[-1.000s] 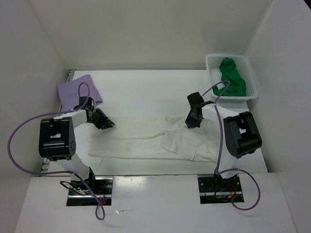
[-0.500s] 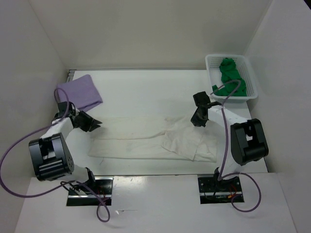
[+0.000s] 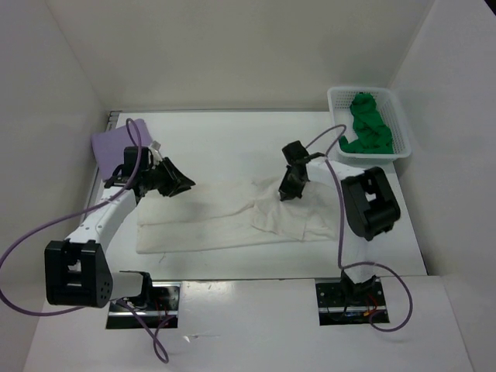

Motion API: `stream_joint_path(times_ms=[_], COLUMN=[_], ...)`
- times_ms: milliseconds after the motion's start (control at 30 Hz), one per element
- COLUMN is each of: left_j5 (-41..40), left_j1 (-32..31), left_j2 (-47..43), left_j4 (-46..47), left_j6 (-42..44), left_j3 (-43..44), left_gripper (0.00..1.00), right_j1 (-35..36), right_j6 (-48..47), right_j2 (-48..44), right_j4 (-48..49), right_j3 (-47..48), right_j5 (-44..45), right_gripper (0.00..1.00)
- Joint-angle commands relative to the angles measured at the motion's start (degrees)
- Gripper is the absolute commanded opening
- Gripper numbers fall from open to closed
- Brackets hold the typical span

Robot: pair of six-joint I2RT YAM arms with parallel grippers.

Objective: Fold and stack the t-shirts
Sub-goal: Rotate the tshirt 90 degrees

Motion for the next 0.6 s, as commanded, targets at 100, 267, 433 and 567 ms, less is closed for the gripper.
stream_joint_path(times_ms=[100, 267, 433, 567], left_j5=[-0.7, 0.9, -3.8, -4.4], left_j1=[-1.6, -4.2, -6.3, -5.7], left_j2=[-6.6, -8.0, -8.7, -6.5], left_j4=[-5.9, -5.3, -6.8, -6.2], left_j6=[4.4, 0.9, 0.4, 0.4], left_j3=[-0.8, -3.9, 0.2, 0.8], left_gripper=[0.40, 0.41, 0.42, 0.42], right_j1=[1.5, 4.3, 7.9, 7.1], right_j6=[-4.2, -5.4, -13.9, -11.8], right_j2=[32.1, 60.0, 28.3, 7.8], right_j4=[-2.5, -23.8, -10.1, 7.3], right_j3=[47.4, 115.6, 75.4, 38.5], right_j5=[-5.0, -11.6, -8.2, -10.0], right_gripper=[0.03, 0.21, 0.44, 0.42])
